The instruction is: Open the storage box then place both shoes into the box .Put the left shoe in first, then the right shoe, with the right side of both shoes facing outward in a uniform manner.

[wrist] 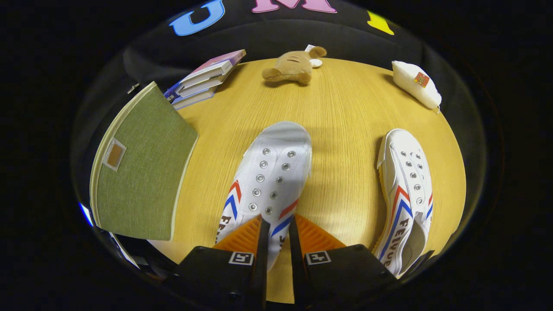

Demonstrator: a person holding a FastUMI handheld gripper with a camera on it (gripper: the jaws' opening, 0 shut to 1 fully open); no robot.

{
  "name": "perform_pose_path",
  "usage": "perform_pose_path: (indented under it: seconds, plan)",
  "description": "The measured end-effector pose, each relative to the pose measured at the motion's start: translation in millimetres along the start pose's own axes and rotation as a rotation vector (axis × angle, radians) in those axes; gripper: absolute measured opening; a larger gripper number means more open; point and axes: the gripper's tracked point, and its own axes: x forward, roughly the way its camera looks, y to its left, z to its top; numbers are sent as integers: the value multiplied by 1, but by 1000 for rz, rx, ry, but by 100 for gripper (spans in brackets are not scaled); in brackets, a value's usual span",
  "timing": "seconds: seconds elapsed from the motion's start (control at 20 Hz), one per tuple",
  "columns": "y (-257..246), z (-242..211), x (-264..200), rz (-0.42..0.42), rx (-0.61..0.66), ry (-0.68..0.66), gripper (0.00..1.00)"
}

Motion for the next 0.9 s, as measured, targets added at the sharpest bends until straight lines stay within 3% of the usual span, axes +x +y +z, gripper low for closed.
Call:
perform_pose_path:
  seconds: [0.15,0.25,0.6,0.9]
  plan:
    - [-3,1,-2,18,147,-10,12]
    - [-2,2,-3,33,192,-18,6]
    - [14,32,-32,64,233,-105,6]
    - [33,80,-99,73,217,-184,5]
